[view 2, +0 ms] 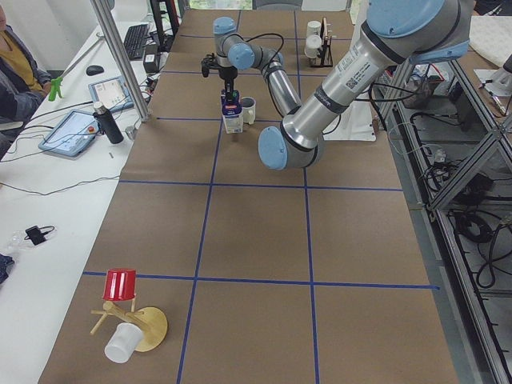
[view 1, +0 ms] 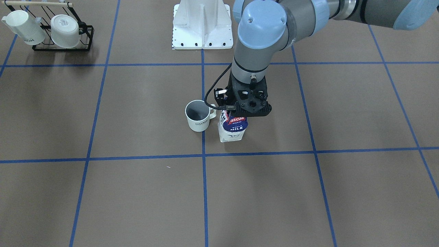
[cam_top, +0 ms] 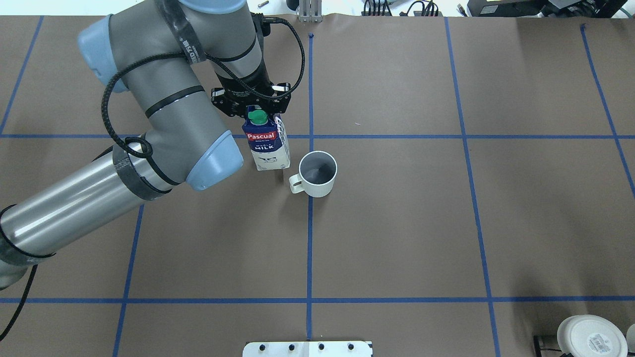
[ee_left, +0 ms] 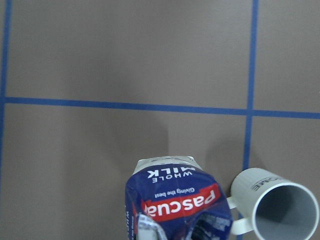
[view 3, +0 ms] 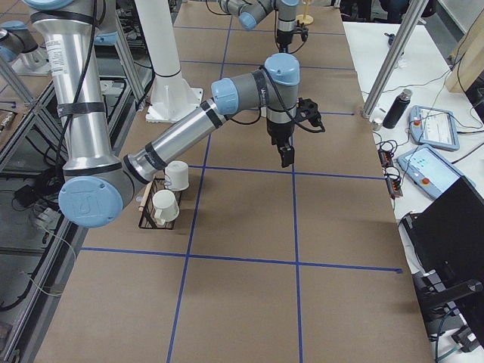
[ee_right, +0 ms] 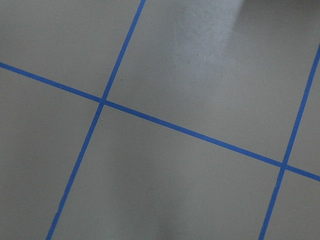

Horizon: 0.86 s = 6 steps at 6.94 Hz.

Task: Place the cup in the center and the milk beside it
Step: 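Set the milk carton down beside the mug and open the left gripper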

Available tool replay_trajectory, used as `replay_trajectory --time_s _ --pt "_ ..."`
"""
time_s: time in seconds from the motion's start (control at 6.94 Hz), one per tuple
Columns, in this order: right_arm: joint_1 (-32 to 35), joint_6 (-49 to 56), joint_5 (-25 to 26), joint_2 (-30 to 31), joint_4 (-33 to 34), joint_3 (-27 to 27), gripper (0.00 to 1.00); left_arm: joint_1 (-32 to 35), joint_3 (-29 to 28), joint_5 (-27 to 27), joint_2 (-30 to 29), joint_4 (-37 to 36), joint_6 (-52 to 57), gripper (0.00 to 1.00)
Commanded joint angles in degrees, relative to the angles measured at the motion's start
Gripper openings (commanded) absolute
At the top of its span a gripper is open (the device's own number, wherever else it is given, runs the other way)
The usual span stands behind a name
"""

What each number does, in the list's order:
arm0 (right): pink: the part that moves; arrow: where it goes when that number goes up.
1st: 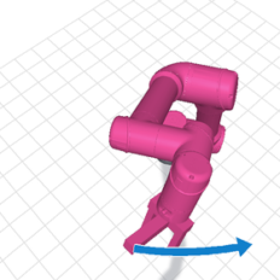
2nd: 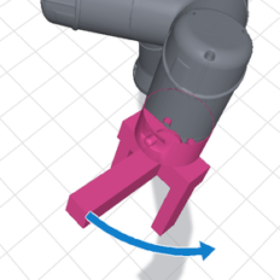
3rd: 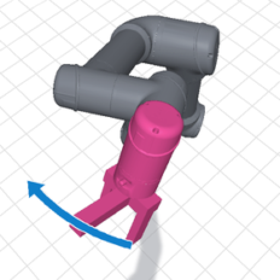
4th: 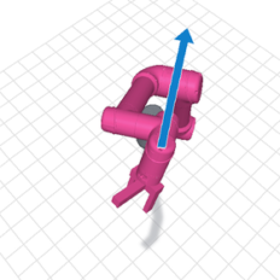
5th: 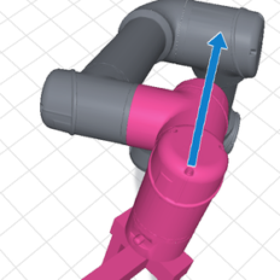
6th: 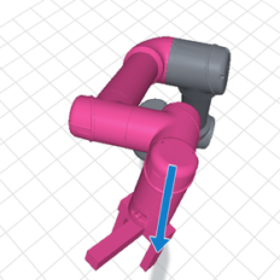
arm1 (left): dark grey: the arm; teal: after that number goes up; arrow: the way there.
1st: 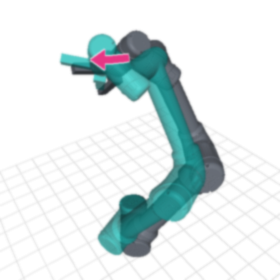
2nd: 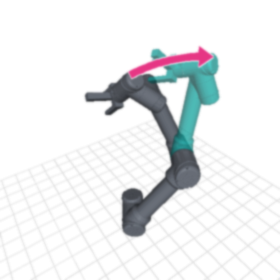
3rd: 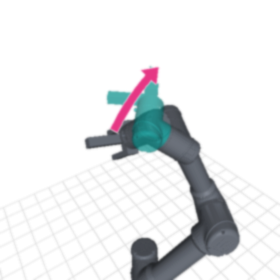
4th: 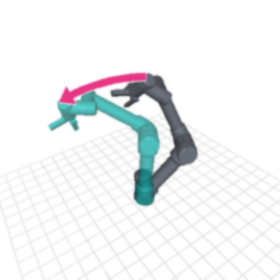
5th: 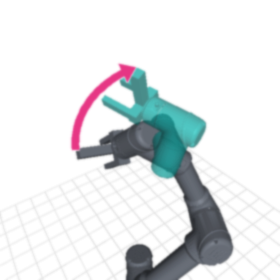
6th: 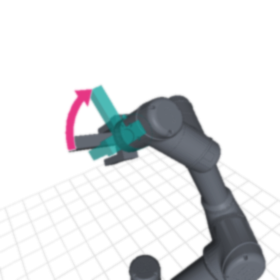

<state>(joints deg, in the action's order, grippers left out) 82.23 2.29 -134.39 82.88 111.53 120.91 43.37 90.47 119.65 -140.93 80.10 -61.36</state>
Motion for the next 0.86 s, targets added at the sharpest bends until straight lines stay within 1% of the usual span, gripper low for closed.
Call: replay_trajectory --time_s 0.0,0.14,0.29,0.43,0.58,0.72 --pt "-0.05 0.0 0.0 -0.08 0.0 0.02 1.0 -0.04 -2.57 -0.11 -0.22 3.12 0.18 0.02" --pt "-0.05 0.09 0.0 -0.09 0.0 0.02 1.0 -0.04 -2.75 -1.16 -0.22 3.22 0.27 0.98" --pt "0.04 0.09 0.0 -0.17 0.0 0.02 1.0 0.05 -2.32 -1.6 -0.31 3.22 0.36 0.99" --pt "-0.05 0.09 0.0 -0.17 0.0 0.02 1.0 0.48 -0.22 -1.43 -0.14 2.78 0.71 0.99" --pt "0.04 0.09 0.0 -0.17 0.0 -0.06 1.0 4.14 6.06 -0.48 2.3 -0.27 1.67 0.99" --pt "0.3 0.09 0.0 -0.09 0.0 -0.24 1.0 7.92 17.87 2.49 8.94 -8.22 9.68 0.99"
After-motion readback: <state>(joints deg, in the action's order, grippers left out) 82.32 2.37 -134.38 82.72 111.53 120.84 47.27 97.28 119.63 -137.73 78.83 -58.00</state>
